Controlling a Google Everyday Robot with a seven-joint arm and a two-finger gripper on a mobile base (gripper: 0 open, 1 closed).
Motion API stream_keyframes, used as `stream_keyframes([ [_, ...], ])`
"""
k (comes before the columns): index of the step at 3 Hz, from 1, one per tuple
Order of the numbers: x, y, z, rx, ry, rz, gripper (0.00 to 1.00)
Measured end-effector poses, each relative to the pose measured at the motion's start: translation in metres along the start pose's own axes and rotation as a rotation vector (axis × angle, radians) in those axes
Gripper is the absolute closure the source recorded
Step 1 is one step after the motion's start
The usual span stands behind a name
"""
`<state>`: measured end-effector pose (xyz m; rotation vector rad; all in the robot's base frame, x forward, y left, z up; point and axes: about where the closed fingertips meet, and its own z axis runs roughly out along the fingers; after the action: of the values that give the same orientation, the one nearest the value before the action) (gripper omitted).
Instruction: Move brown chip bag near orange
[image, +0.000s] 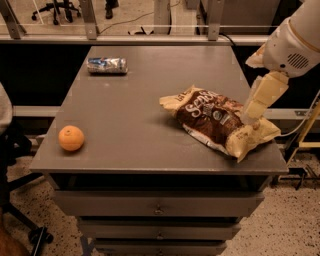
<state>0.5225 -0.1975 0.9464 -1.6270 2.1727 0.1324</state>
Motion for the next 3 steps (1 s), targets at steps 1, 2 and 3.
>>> stream_keyframes([
  [1, -0.012, -0.003, 0.009, -0.016, -0.015, 0.023, 0.0],
  [2, -0.026, -0.003, 0.03, -0.05, -0.019, 0.039, 0.0],
  [3, -0.034, -0.002, 0.049, -0.074, 0.011, 0.057, 0.0],
])
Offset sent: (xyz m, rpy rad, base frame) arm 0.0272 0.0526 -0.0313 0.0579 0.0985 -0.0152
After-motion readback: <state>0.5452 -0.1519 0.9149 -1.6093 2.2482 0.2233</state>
